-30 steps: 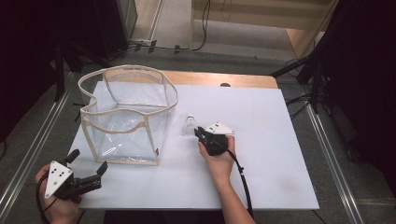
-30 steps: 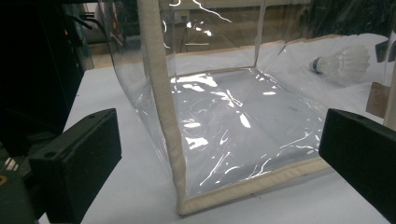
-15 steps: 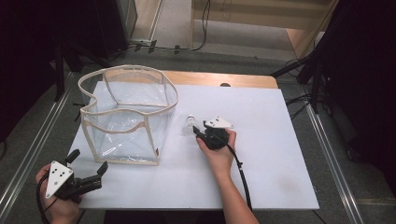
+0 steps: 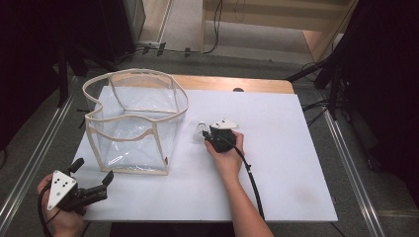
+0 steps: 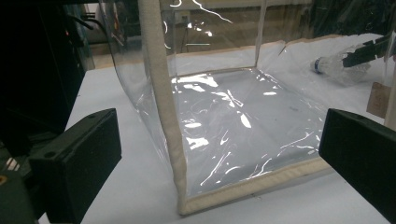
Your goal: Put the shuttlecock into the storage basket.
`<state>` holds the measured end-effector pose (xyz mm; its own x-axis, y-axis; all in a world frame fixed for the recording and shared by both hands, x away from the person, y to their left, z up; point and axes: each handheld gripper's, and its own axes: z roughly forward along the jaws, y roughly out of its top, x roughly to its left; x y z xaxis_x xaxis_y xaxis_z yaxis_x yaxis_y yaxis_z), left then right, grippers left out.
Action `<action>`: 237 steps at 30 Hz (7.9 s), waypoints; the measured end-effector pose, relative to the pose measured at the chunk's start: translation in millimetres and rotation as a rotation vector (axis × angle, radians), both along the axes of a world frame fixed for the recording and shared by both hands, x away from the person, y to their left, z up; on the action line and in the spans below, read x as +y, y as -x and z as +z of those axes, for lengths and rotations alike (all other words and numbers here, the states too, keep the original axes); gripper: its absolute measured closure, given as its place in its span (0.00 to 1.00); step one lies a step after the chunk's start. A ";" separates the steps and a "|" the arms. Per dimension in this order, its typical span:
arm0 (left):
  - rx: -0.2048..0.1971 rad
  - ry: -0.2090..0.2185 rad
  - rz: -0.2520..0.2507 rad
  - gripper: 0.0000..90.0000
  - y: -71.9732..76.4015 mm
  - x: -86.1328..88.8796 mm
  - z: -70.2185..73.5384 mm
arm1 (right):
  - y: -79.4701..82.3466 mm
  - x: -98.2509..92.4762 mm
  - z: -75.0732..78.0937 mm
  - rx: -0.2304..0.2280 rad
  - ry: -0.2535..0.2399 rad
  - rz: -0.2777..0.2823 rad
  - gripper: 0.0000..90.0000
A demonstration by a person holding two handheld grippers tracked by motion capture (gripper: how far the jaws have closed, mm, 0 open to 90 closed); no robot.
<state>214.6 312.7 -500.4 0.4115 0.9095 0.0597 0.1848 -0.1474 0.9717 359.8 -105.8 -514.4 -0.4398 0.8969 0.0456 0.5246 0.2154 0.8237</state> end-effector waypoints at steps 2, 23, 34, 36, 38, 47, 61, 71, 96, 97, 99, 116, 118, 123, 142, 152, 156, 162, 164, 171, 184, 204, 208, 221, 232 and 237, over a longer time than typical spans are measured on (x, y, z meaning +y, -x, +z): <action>0.000 0.000 0.000 0.00 -0.1 -0.1 -0.1 | -1.2 0.7 -0.2 0.000 0.005 0.005 0.77; 0.000 0.004 0.003 0.00 -0.4 0.7 0.1 | 0.0 -0.3 5.9 -0.027 -0.045 0.024 0.97; 0.001 0.001 0.003 0.00 -0.7 0.3 0.0 | 4.7 -8.1 24.0 -0.071 -0.073 0.019 0.97; 0.002 0.002 0.002 0.00 -0.6 -0.1 -0.2 | 5.5 -8.8 29.6 -0.084 -0.079 0.023 0.97; 0.001 0.002 0.002 0.00 -0.6 -0.1 -0.1 | 5.9 -8.9 33.6 -0.091 -0.082 0.026 0.97; 0.001 0.000 0.001 0.00 -0.6 -0.2 -0.1 | 7.8 -12.6 56.6 -0.129 -0.094 0.030 0.97; 0.001 -0.004 -0.001 0.00 -0.6 -0.8 -0.2 | 11.9 -14.8 84.7 -0.165 -0.105 0.042 0.97; 0.001 -0.007 -0.001 0.00 -0.6 -0.9 -0.2 | 14.1 -16.1 105.0 -0.188 -0.115 0.051 0.97; 0.001 -0.004 -0.001 0.00 -0.8 -1.0 -0.2 | 13.2 -13.6 145.6 -0.253 -0.106 0.069 0.97; 0.001 -0.005 -0.002 0.00 -0.9 -0.9 -0.2 | 13.7 -13.2 146.8 -0.246 -0.108 0.065 0.97; 0.000 -0.002 -0.001 0.00 -0.9 -1.1 -0.3 | 13.5 -13.3 148.8 -0.254 -0.104 0.068 0.97; 0.001 -0.005 -0.002 0.00 -0.8 -1.1 -0.2 | 14.0 0.6 164.8 -0.279 -0.125 0.094 0.97; 0.001 -0.005 -0.002 0.00 -0.8 -1.0 -0.2 | 13.6 2.6 165.9 -0.280 -0.123 0.099 0.97; 0.001 -0.004 -0.003 0.00 -0.8 -0.8 -0.1 | 13.1 7.6 168.1 -0.285 -0.129 0.104 0.97; 0.001 -0.004 -0.003 0.00 -0.8 -1.0 -0.1 | 11.7 32.3 173.9 -0.292 -0.138 0.147 0.97; 0.002 -0.001 -0.004 0.00 -0.9 -0.2 0.1 | 9.6 45.7 168.4 -0.282 -0.136 0.170 0.96; 0.003 -0.003 -0.004 0.00 -1.1 -0.3 0.1 | 10.6 48.4 167.9 -0.298 -0.128 0.166 0.78; 0.003 -0.002 -0.003 0.00 -1.2 -0.3 0.1 | 12.8 45.9 170.6 -0.302 -0.152 0.185 0.43; 0.003 -0.003 -0.004 0.00 -1.1 -0.4 0.1 | 13.2 44.0 171.1 -0.298 -0.159 0.177 0.38; 0.003 -0.002 -0.003 0.00 -1.3 -0.5 0.0 | 12.2 35.8 169.9 -0.274 -0.177 0.192 0.12; 0.005 -0.001 -0.002 0.00 -1.0 -0.2 0.1 | 17.2 13.1 155.7 -0.289 -0.177 0.205 0.00; 0.003 -0.007 -0.002 0.00 -0.9 -0.7 0.0 | 31.2 -24.2 136.8 -0.286 -0.188 0.162 0.00; 0.003 -0.004 -0.002 0.00 -0.7 -0.7 0.0 | 34.1 -31.1 133.1 -0.283 -0.189 0.148 0.00; 0.003 -0.009 -0.002 0.00 -0.6 -0.8 0.0 | 44.3 -57.5 119.5 -0.278 -0.194 0.103 0.00; 0.003 -0.009 -0.001 0.00 -0.5 -0.9 -0.1 | 53.4 -77.2 109.4 -0.277 -0.202 0.070 0.00; 0.002 -0.011 -0.002 0.00 -0.5 -1.0 -0.1 | 59.1 -88.9 104.2 -0.283 -0.203 0.060 0.00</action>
